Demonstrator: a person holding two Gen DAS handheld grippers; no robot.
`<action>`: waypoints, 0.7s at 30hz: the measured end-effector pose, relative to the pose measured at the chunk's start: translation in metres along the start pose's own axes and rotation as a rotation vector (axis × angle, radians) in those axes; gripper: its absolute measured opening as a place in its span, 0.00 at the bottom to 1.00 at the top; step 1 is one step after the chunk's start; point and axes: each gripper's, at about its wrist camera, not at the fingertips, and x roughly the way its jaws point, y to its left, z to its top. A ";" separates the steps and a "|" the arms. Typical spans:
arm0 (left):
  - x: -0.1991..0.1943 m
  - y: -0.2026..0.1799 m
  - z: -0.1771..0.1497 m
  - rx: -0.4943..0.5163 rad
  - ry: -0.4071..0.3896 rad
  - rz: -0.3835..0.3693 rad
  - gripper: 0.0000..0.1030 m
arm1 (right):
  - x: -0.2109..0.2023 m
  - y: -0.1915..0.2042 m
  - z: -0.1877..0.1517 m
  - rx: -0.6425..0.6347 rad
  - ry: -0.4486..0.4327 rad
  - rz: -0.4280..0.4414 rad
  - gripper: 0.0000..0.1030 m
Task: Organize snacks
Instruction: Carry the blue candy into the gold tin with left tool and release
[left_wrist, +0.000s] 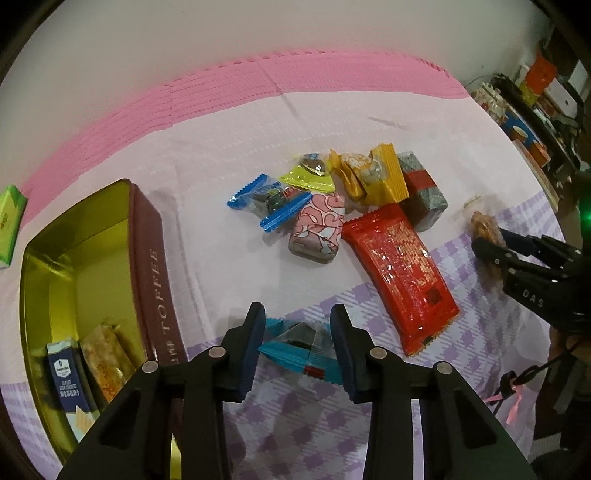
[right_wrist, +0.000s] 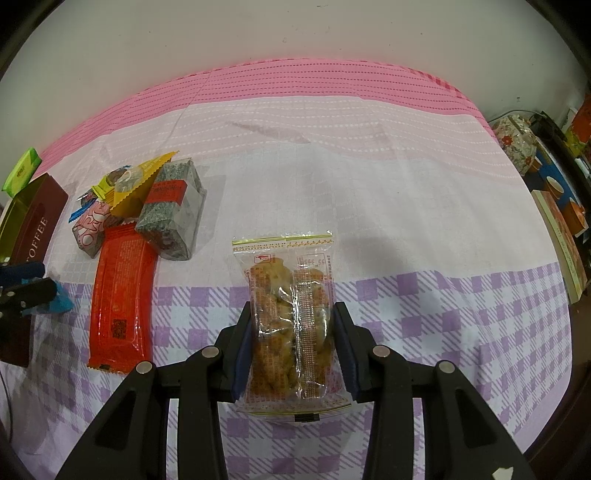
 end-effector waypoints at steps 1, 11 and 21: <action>-0.001 0.001 0.000 -0.003 -0.001 -0.002 0.36 | 0.000 0.000 0.000 0.000 0.000 0.000 0.37; -0.024 0.003 0.006 -0.006 -0.047 0.002 0.36 | 0.000 0.000 0.000 -0.001 -0.001 0.000 0.37; -0.058 0.047 0.027 -0.062 -0.121 0.082 0.36 | 0.000 0.000 0.000 0.000 0.000 0.000 0.37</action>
